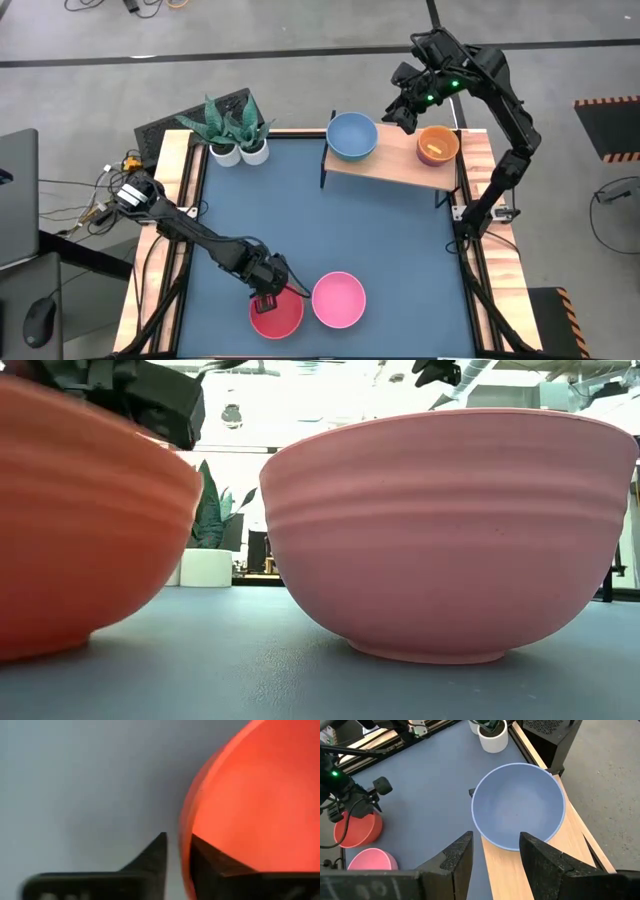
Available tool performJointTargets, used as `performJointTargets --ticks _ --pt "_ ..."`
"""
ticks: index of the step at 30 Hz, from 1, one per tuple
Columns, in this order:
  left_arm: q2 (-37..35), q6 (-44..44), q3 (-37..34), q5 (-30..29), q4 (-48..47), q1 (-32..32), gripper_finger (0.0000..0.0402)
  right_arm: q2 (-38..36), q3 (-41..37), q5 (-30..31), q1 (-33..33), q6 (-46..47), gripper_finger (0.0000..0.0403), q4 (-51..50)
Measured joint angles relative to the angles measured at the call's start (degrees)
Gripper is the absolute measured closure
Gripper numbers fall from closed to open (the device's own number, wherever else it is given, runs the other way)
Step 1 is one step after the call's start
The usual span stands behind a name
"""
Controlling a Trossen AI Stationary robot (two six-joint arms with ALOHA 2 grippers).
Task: Place and stack bowls onto a shelf
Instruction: Stack the big red bowl on top of the big blue bowl on the shelf
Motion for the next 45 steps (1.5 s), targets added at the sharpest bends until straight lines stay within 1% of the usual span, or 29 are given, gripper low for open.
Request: performJointTargets --ticks 2,5,7,10,13,15,18,22,25,27,29,31,33,37,40,43,45 --pt "-0.07 -1.02 0.02 1.21 0.17 0.57 0.0385 0.00 0.00 0.00 0.00 0.00 0.0218 0.00" --pt "-0.80 -4.62 0.02 1.67 -1.25 1.11 0.0397 0.01 0.00 0.00 0.00 0.00 0.0218 0.08" --pt "-2.32 -6.12 0.43 1.03 -4.25 1.50 0.0400 0.00 0.02 0.00 0.00 0.00 0.0218 0.30" --pt "-5.42 -6.70 2.39 -2.53 -11.30 2.32 0.0401 0.00 0.02 0.00 0.00 0.00 0.0218 0.56" --pt "-9.43 -8.00 4.86 -8.85 -19.94 3.55 0.0401 0.01 0.02 -0.01 0.00 0.14 0.0218 0.57" --pt "-12.39 -10.35 6.35 -14.41 -24.41 4.27 0.0401 0.00 0.02 -0.01 0.03 0.72 0.0218 0.60" --pt "-17.10 -15.14 8.35 -26.02 -28.50 5.62 0.0401 0.00 0.02 0.00 0.43 2.57 0.0218 1.47" --pt "-22.56 -20.96 10.25 -46.56 -29.17 7.86 0.0401 0.00 0.02 0.02 2.88 5.06 0.0218 6.11" --pt "-25.25 -21.70 11.33 -61.51 -27.93 10.17 0.0401 0.00 0.02 0.02 5.74 6.18 0.0218 10.92" --pt "-26.39 -18.71 11.67 -69.53 -24.49 12.03 0.0401 0.15 0.03 1.02 8.29 6.66 0.0218 14.85" --pt "-27.05 -12.76 11.82 -76.01 -18.90 13.97 0.0401 0.41 0.07 4.44 11.53 6.60 0.0218 19.18" --pt "-27.19 -4.99 11.86 -80.79 -11.66 15.77 0.0401 0.60 0.04 9.45 15.05 5.36 0.0218 23.15" --pt "-27.08 2.87 11.87 -83.48 -4.87 17.33 0.0401 1.58 0.13 15.74 19.27 3.30 0.0218 28.05" --pt "-26.87 18.57 11.87 -84.33 7.65 19.87 0.0401 3.43 0.02 28.38 25.52 -0.53 0.0218 35.22" --pt "-26.73 29.40 11.87 -82.56 14.94 21.18 0.0401 5.51 0.10 36.47 28.88 -2.21 0.0218 39.22" --pt "-26.76 37.33 11.87 -78.78 21.15 22.43 0.0401 7.91 0.07 40.44 31.23 -3.30 0.0218 42.95" --pt "-26.74 41.48 11.87 -77.13 24.14 22.87 0.0401 9.23 0.04 40.57 32.16 -3.48 0.0218 44.99"
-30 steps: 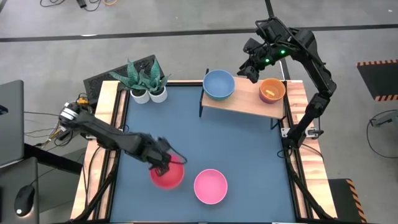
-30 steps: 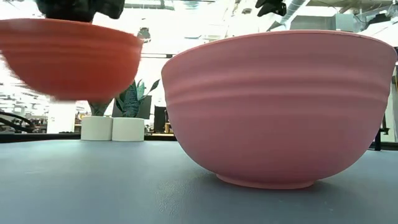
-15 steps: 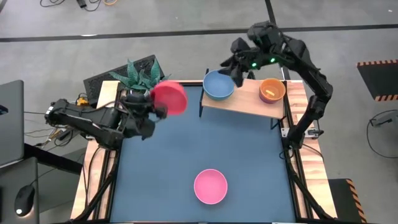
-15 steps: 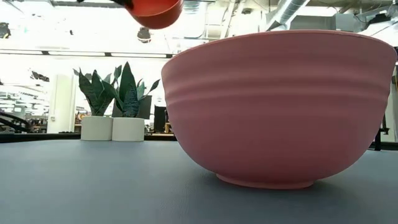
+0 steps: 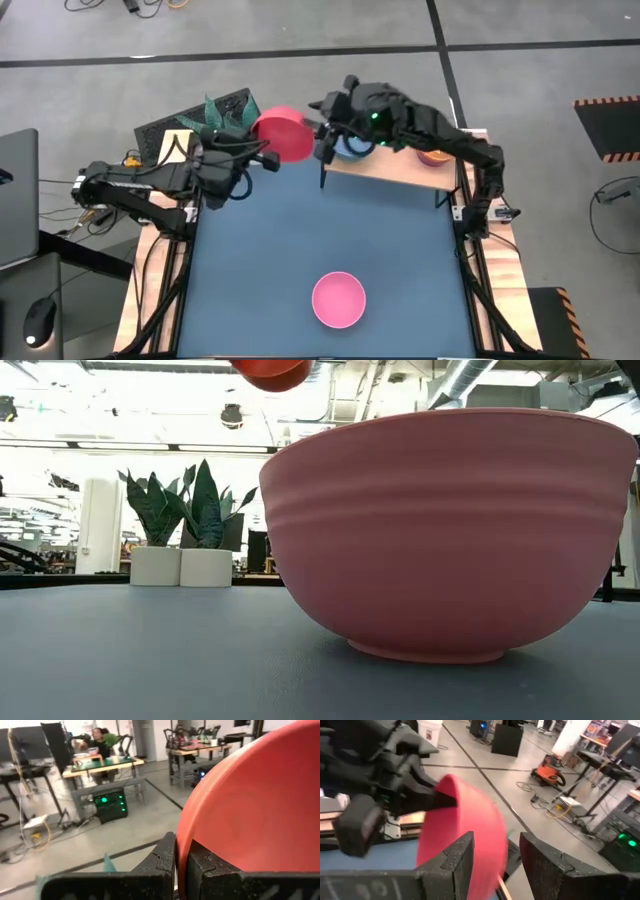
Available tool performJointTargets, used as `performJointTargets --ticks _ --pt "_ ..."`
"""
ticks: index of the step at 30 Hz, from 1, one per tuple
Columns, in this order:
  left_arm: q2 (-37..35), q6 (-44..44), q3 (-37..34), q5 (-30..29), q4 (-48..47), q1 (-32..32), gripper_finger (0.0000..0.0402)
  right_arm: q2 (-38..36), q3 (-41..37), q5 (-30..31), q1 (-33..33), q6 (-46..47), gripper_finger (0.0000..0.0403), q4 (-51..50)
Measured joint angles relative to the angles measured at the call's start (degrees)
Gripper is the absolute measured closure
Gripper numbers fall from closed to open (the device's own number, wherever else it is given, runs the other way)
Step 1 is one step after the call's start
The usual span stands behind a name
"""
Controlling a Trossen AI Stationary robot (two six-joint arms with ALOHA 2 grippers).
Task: Place and stack bowls onto a shelf
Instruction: Stack the big red bowl on top of the big blue bowl on the shelf
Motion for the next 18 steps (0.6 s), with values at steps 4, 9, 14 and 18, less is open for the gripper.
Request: performJointTargets --ticks 4,9,14,18 --pt "-0.08 6.91 -0.04 -0.32 4.05 0.44 0.0401 1.46 0.02 3.53 1.00 0.01 0.0218 1.50" --pt "-0.02 10.19 -0.04 -0.28 5.05 0.49 0.0401 1.46 0.01 6.22 1.75 0.28 0.0218 2.03" --pt "-0.02 10.29 -0.04 0.50 6.05 1.39 0.0401 -0.99 -0.11 8.95 3.92 -0.06 0.0218 5.04" --pt "-0.02 11.81 -0.04 2.32 9.08 2.00 0.0401 -1.60 0.17 9.67 4.90 -1.31 0.0218 6.61"
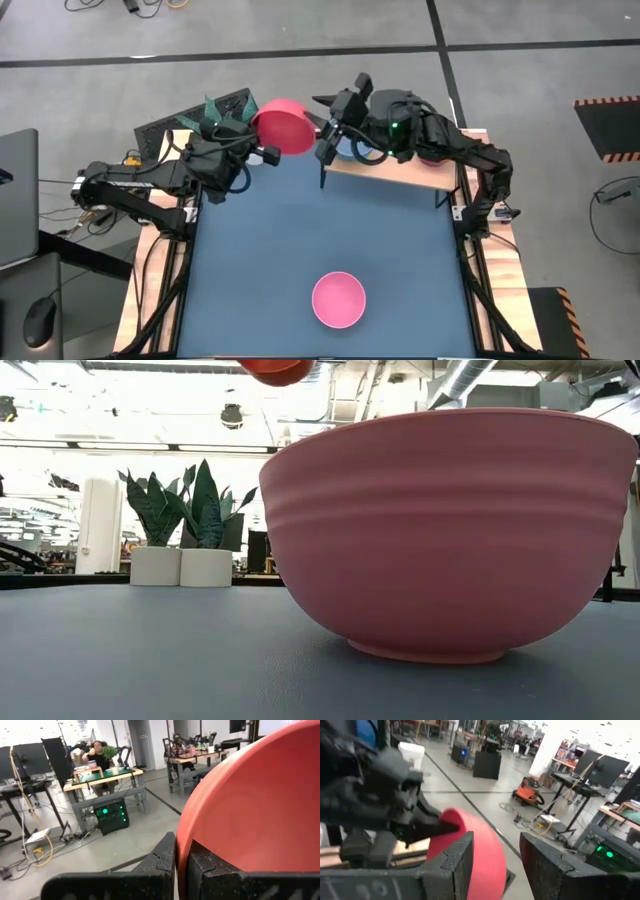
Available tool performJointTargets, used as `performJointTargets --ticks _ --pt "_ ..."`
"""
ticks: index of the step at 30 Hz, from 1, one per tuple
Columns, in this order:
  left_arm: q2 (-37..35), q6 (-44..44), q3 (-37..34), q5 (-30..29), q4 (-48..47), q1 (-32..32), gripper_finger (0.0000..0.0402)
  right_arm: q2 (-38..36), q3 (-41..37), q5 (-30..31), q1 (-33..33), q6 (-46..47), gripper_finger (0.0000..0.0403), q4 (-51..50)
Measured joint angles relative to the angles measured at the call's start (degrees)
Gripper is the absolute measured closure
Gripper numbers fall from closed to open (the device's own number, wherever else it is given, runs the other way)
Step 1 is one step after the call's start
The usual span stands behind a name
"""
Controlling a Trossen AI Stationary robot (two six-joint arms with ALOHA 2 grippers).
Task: Place and stack bowls onto a shelf
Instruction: Stack the big red bowl on top of the big blue bowl on the shelf
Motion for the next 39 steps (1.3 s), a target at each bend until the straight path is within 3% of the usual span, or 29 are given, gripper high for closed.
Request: performJointTargets --ticks 11,17,23,31,35,39 --pt "0.00 4.80 0.00 1.51 5.25 0.20 0.0401 2.41 -0.26 1.65 -0.52 0.29 0.0218 -4.37" --pt "0.02 4.63 0.00 1.50 5.02 0.22 0.0401 3.25 -0.23 9.18 -0.48 0.03 0.0222 -5.12" --pt "0.02 4.50 0.00 3.80 5.16 0.27 0.0401 3.12 -0.17 9.22 -0.76 0.03 0.0261 -6.41" --pt "0.76 4.93 0.00 6.42 5.16 0.27 0.0399 3.25 -0.15 11.82 -1.38 1.62 0.0368 -8.93" --pt "0.98 4.41 0.00 6.91 5.29 0.27 0.0392 3.27 -0.15 11.40 -1.97 2.07 0.0369 -9.73" --pt "0.88 4.68 0.00 10.17 5.43 0.59 0.0356 3.27 -0.15 10.91 -2.03 2.62 0.0369 -9.99"
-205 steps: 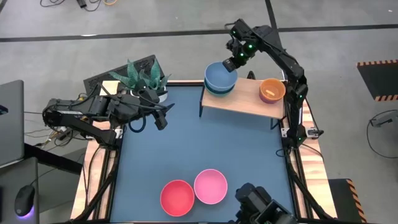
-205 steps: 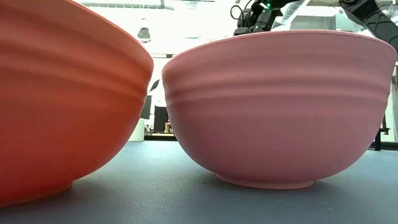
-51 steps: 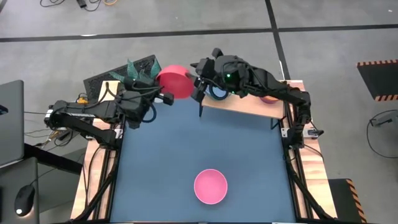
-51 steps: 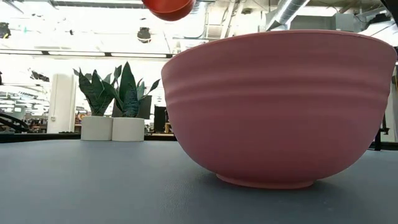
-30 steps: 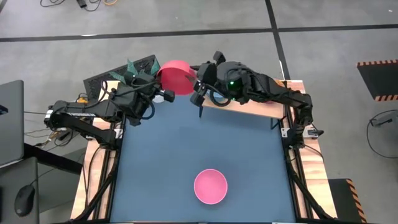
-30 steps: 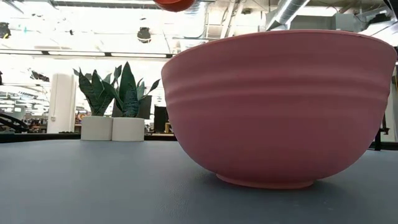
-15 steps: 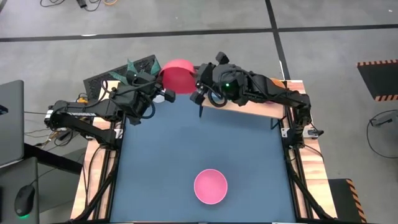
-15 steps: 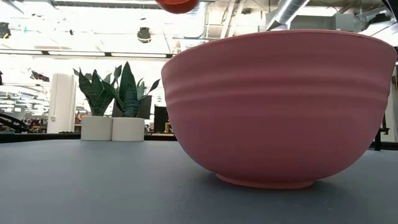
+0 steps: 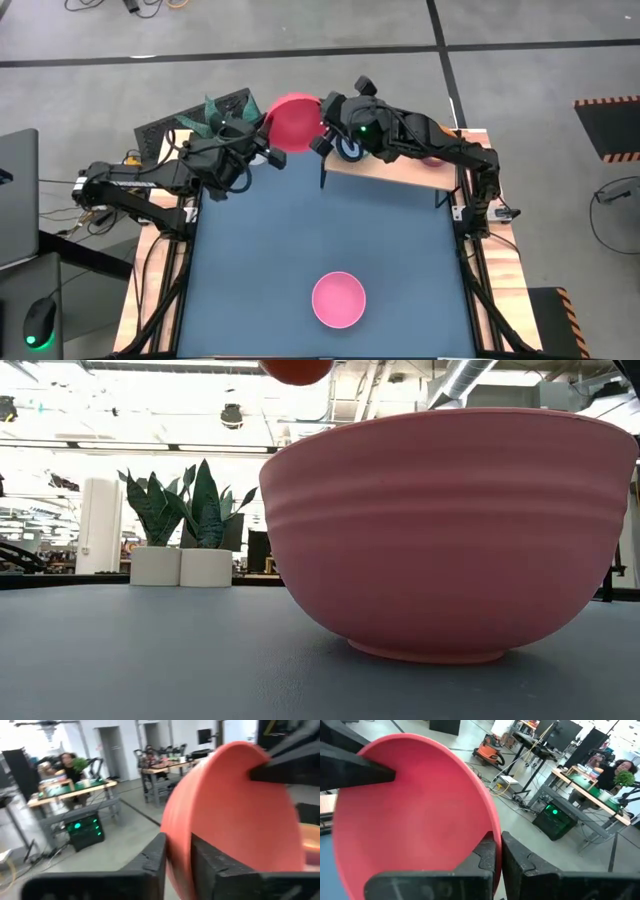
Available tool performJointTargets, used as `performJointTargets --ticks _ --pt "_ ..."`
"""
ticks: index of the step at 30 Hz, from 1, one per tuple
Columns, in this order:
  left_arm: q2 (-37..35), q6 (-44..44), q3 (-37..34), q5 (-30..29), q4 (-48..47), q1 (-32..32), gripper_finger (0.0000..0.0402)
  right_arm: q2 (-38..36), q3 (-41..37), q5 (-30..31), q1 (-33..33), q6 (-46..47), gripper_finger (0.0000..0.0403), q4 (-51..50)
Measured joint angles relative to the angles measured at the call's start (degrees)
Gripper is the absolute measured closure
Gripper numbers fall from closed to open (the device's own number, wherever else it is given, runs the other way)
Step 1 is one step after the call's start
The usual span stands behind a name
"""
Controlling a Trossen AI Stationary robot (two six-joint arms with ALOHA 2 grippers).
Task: Place and stack bowls onto a shelf
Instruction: Stack the big red bowl on top of the big blue bowl on the shelf
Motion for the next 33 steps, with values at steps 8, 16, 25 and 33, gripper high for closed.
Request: performJointTargets --ticks 8,16,25,33 --pt "-0.10 2.91 0.02 4.96 -0.04 0.12 0.0221 0.18 -0.11 -3.79 0.59 0.48 0.0371 -1.63" --pt "-1.00 5.11 0.07 6.09 0.46 -0.66 0.0132 0.09 -0.07 -4.42 -0.80 0.90 0.0372 -3.45" --pt "-5.70 10.27 0.04 5.94 2.22 -1.83 0.0124 -1.53 -0.07 -13.21 -5.98 1.81 0.0372 -5.24" --pt "-10.72 5.51 0.12 13.64 3.26 -2.01 0.0124 -2.83 0.12 -13.41 -14.33 3.87 0.0372 -13.89"
